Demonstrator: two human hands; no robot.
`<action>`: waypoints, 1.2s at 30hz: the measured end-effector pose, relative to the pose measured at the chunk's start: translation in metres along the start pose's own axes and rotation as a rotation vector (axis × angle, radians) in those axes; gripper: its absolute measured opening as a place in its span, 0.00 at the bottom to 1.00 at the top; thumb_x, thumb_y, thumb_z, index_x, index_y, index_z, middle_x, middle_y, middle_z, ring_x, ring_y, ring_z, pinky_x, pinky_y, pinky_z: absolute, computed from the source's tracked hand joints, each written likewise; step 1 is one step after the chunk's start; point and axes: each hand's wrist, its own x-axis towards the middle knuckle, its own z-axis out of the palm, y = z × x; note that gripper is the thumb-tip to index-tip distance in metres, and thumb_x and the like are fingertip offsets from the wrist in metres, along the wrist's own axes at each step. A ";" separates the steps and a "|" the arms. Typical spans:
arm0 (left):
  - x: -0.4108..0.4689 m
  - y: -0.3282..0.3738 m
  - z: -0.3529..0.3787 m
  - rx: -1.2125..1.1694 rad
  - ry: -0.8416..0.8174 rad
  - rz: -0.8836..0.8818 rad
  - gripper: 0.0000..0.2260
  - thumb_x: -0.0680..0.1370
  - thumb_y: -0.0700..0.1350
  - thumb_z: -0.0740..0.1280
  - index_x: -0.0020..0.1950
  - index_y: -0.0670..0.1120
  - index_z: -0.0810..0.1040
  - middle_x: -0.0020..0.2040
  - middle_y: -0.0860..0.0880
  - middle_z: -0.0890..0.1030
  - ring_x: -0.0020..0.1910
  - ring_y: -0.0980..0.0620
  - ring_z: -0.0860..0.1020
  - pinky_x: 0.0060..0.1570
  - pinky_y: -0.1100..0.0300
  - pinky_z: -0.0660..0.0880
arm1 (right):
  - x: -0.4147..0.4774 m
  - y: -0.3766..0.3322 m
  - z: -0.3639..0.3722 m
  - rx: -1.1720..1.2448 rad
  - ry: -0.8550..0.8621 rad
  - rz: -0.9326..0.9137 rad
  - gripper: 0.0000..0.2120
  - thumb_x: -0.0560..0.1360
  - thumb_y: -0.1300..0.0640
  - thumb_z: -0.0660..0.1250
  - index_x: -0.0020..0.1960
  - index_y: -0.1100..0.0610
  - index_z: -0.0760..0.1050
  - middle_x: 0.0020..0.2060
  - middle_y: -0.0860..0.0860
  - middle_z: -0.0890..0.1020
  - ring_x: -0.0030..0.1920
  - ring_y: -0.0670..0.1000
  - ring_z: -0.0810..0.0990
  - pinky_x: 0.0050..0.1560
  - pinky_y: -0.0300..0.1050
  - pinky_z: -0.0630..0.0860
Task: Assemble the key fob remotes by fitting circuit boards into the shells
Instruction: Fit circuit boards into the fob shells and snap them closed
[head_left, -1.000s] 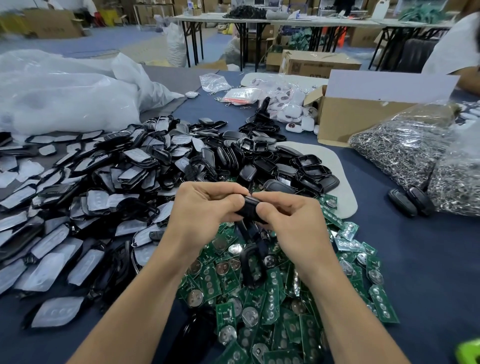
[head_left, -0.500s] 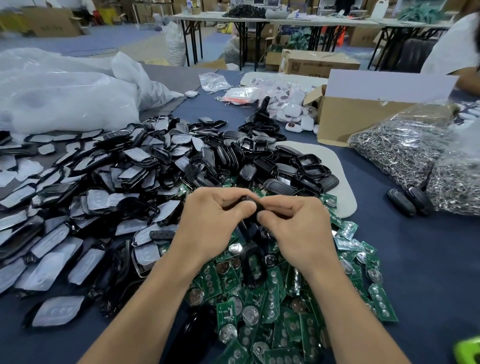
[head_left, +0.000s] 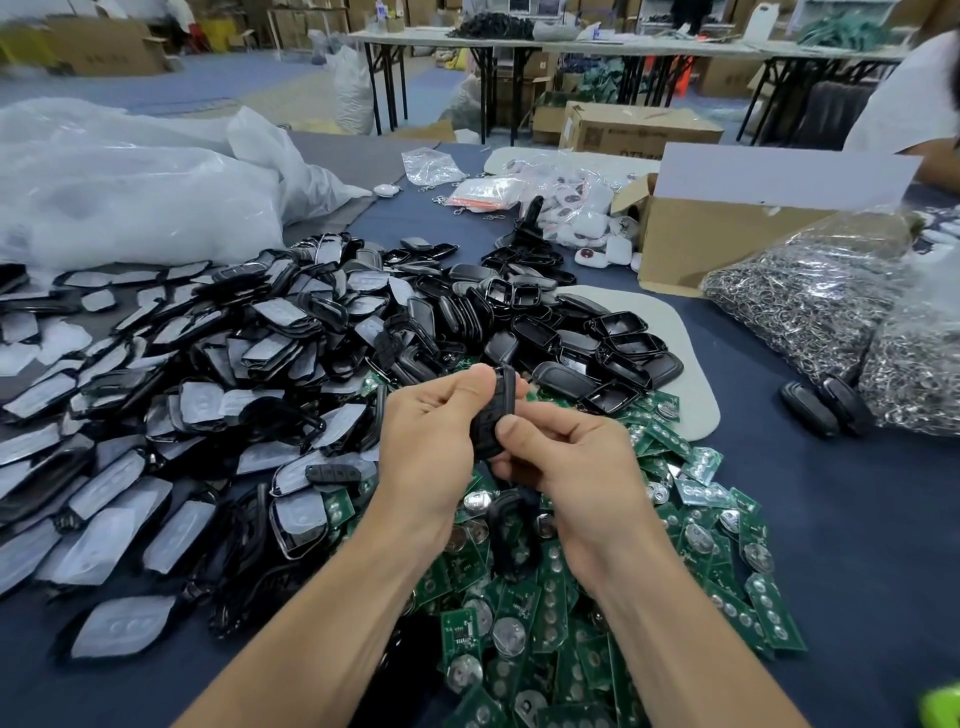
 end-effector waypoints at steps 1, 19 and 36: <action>0.001 0.000 -0.001 0.009 -0.013 -0.006 0.18 0.86 0.46 0.64 0.43 0.46 0.90 0.43 0.43 0.88 0.41 0.49 0.87 0.37 0.61 0.81 | 0.001 0.000 -0.001 -0.031 -0.005 -0.011 0.08 0.76 0.67 0.73 0.48 0.57 0.89 0.41 0.58 0.88 0.37 0.51 0.83 0.41 0.40 0.82; 0.013 -0.002 -0.014 0.312 0.183 0.127 0.11 0.82 0.42 0.68 0.51 0.57 0.87 0.44 0.59 0.88 0.44 0.49 0.87 0.51 0.54 0.83 | 0.027 0.005 -0.048 -1.082 0.210 -0.250 0.32 0.80 0.63 0.64 0.80 0.43 0.63 0.73 0.47 0.72 0.74 0.51 0.68 0.77 0.54 0.63; 0.004 -0.009 -0.013 0.773 -0.251 0.277 0.27 0.74 0.38 0.74 0.68 0.61 0.81 0.55 0.67 0.85 0.56 0.73 0.80 0.62 0.73 0.74 | 0.032 0.006 -0.041 -1.194 0.160 -0.338 0.17 0.77 0.60 0.70 0.61 0.46 0.73 0.50 0.44 0.73 0.54 0.46 0.67 0.80 0.52 0.52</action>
